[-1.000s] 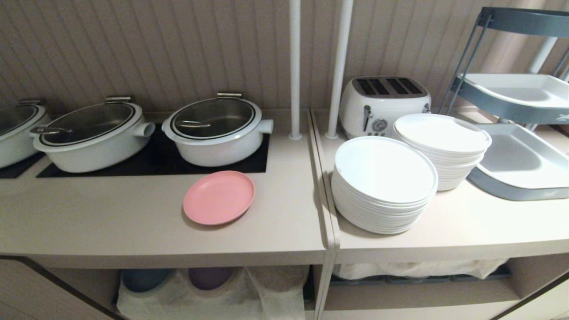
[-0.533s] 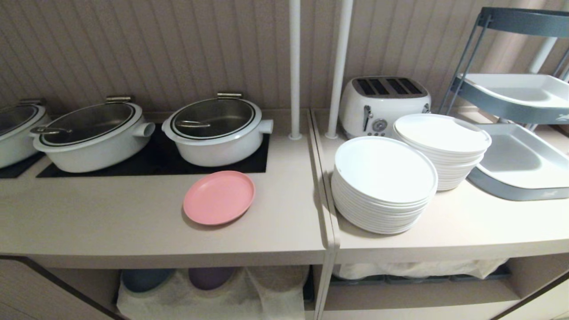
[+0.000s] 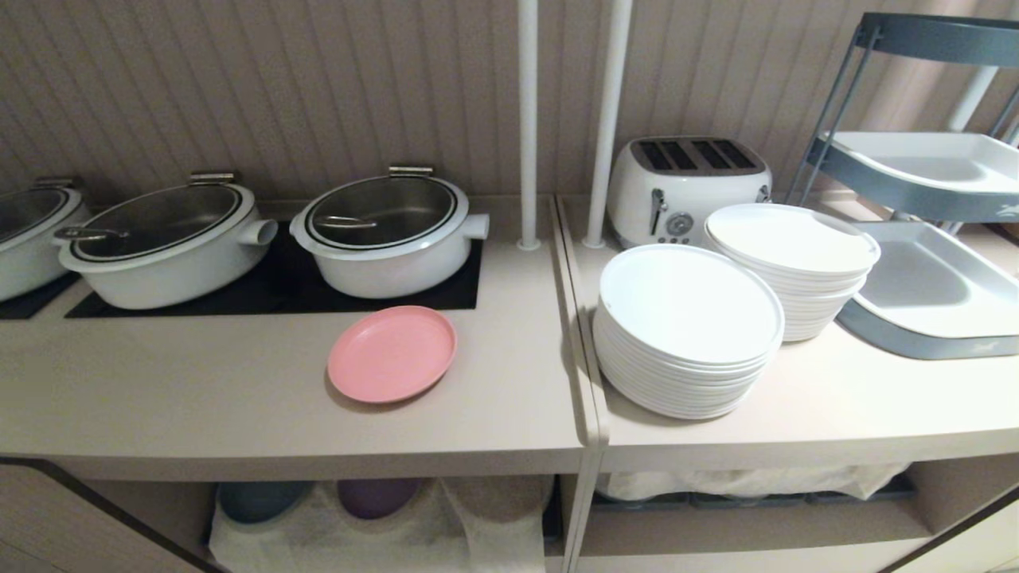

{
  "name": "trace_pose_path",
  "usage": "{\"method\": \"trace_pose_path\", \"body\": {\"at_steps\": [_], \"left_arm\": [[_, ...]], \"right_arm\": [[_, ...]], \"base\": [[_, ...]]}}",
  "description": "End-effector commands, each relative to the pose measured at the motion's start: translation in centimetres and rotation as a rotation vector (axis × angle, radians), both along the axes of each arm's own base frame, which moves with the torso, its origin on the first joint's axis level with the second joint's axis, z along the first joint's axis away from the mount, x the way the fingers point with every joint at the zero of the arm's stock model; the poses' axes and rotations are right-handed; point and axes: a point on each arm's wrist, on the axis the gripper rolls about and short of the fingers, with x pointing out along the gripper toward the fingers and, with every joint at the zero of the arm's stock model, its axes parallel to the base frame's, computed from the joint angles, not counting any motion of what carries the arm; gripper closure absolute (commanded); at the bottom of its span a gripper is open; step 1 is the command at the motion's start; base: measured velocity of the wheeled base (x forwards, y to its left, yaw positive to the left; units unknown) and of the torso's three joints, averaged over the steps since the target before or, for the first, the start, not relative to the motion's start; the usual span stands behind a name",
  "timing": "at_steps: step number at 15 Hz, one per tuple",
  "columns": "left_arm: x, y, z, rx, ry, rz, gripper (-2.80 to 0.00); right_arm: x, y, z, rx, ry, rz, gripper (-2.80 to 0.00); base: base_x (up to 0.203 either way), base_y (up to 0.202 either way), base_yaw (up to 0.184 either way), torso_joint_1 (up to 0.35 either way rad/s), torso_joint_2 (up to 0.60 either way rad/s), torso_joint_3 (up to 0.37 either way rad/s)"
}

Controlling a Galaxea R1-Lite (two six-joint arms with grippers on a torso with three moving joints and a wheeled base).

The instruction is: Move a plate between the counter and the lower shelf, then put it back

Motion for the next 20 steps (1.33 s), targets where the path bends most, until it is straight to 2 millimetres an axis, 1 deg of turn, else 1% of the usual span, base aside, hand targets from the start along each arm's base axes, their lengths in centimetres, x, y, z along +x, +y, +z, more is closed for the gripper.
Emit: {"method": "trace_pose_path", "body": {"at_steps": [1, 20], "left_arm": [[-0.02, 0.00, 0.00, 0.000, -0.003, 0.000, 0.00], [-0.02, 0.00, 0.00, 0.000, -0.003, 0.000, 0.00]], "right_arm": [[0.00, 0.00, 0.01, 0.001, -0.001, 0.000, 0.00], [0.00, 0.00, 0.01, 0.001, -0.001, 0.000, 0.00]], "base": [[0.000, 0.000, 0.000, 0.000, 0.00, 0.000], [0.000, 0.000, 0.000, 0.000, 0.00, 0.000]]}}
